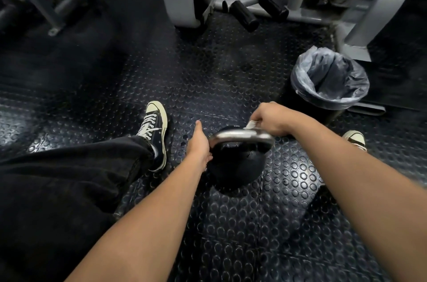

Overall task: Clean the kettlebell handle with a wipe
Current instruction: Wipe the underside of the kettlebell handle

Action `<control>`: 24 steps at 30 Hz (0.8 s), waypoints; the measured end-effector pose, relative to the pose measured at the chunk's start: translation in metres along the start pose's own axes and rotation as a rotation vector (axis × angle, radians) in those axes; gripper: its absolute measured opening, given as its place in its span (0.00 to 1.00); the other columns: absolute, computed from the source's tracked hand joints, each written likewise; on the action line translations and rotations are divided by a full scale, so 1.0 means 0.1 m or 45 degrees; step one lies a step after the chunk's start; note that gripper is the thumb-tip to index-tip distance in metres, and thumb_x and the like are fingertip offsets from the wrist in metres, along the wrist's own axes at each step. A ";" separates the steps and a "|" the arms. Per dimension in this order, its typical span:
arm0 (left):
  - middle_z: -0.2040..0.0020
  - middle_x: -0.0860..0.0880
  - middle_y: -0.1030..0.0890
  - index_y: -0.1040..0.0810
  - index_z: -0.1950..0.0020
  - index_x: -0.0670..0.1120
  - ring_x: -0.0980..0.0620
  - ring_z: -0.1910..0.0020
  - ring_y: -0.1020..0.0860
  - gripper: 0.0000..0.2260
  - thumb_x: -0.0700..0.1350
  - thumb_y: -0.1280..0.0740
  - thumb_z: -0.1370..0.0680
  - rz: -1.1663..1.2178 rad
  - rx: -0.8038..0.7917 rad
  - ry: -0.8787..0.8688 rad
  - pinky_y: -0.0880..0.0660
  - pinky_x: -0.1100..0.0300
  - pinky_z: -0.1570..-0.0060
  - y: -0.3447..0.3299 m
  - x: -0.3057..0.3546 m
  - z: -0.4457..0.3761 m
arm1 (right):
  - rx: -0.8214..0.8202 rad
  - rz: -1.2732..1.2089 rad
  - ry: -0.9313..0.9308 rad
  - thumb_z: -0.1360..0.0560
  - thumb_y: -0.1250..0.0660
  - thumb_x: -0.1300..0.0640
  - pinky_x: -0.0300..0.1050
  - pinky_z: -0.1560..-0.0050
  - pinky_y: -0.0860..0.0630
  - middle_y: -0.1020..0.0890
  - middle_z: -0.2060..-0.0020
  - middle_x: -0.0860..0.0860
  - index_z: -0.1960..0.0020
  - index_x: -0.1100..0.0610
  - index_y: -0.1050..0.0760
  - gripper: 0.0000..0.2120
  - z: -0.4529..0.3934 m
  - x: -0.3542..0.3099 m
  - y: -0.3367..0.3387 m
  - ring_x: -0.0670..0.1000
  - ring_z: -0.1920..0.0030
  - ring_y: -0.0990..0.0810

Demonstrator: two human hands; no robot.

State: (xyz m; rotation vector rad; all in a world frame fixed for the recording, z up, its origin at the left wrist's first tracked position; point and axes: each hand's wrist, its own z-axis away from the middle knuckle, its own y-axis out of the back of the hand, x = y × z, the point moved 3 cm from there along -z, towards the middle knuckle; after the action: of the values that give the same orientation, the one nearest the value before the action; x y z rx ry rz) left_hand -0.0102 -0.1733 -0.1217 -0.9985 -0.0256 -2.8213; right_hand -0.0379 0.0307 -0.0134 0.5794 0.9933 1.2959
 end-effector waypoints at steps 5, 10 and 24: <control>0.31 0.40 0.26 0.39 0.21 0.52 0.38 0.38 0.24 0.37 0.72 0.47 0.24 -0.024 0.043 -0.001 0.27 0.44 0.34 0.02 -0.01 -0.04 | -0.009 0.042 -0.044 0.25 0.36 0.65 0.47 0.54 0.20 0.15 0.54 0.51 0.49 0.51 0.14 0.15 0.04 0.08 0.00 0.50 0.54 0.19; 0.33 0.42 0.24 0.37 0.22 0.54 0.39 0.42 0.23 0.39 0.75 0.47 0.27 -0.029 0.079 0.011 0.27 0.44 0.36 0.01 -0.01 0.00 | -0.002 0.002 0.008 0.24 0.38 0.67 0.46 0.53 0.21 0.15 0.55 0.49 0.48 0.50 0.14 0.18 -0.02 -0.09 -0.02 0.51 0.54 0.19; 0.45 0.45 0.19 0.28 0.32 0.52 0.42 0.49 0.19 0.40 0.77 0.46 0.33 -0.058 0.116 0.023 0.22 0.46 0.43 0.00 -0.02 0.08 | 0.073 0.022 -0.056 0.26 0.39 0.68 0.48 0.53 0.19 0.17 0.58 0.50 0.50 0.51 0.14 0.19 0.01 -0.05 -0.07 0.53 0.55 0.18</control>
State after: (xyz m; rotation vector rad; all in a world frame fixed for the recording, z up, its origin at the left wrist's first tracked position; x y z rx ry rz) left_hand -0.0039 -0.1722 -0.1169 -0.9645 -0.1757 -2.8412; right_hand -0.0330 0.0248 -0.0177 0.6591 0.9939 1.2681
